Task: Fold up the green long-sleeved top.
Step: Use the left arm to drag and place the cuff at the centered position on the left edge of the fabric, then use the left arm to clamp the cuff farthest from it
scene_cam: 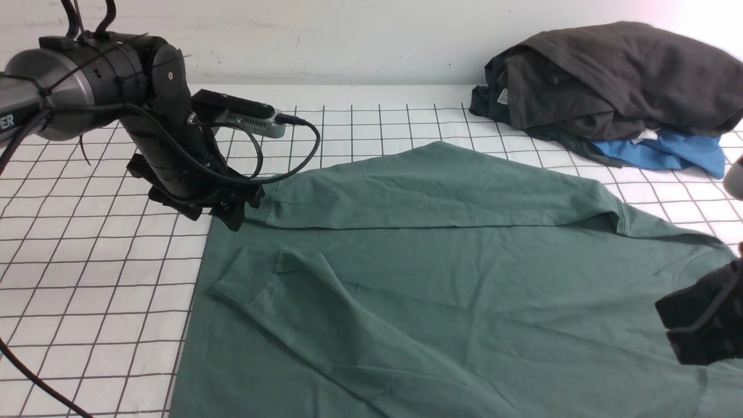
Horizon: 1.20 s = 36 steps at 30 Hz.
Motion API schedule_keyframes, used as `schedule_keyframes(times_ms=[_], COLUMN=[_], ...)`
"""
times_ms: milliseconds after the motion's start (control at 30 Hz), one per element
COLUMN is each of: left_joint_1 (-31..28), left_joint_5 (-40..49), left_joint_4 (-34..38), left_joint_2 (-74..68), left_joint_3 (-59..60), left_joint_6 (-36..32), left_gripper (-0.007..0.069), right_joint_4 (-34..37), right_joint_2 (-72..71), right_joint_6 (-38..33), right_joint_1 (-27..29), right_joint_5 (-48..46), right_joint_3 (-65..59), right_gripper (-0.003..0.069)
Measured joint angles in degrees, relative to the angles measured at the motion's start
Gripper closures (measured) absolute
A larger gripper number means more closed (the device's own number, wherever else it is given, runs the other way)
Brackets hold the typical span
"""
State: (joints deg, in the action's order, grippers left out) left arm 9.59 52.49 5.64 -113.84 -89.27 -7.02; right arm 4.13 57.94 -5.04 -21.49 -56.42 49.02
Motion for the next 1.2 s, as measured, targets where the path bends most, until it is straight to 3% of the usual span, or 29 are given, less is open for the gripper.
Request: schedule_keyframes(times_ms=[333,600,933,1033,1200], left_joint_1=[-0.3,-0.3,-0.3,-0.3,-0.3], left_joint_5=[-3.9,-6.2,-5.0,-4.5,-1.6], left_joint_4=[3.6,-0.7,-2.8,-2.5,-2.2], left_joint_2=[-8.0,-15.8,-20.4,-20.4,-20.0], left_joint_3=[-7.6,-18.3,-21.1,-21.2,-21.2], left_joint_6=[-1.1,5.1,7.3,7.6,7.6], left_gripper=[0.0198,0.0198,0.0214,0.0284,0.0505], right_joint_4=[-0.3,2.2,2.1,2.1,2.1], right_joint_2=[2.5,2.5,2.5,2.5,2.5], right_joint_6=[1.4,1.4,0.8,0.8,0.5], right_joint_1=[0.0,0.0,0.0,0.0,0.0], right_joint_5=[-0.1,-2.2,-2.7,-2.7,-2.7], right_joint_3=[0.0,0.0,0.0,0.0,0.0], right_gripper=[0.0673,0.0673,0.0673,0.0673,0.0673])
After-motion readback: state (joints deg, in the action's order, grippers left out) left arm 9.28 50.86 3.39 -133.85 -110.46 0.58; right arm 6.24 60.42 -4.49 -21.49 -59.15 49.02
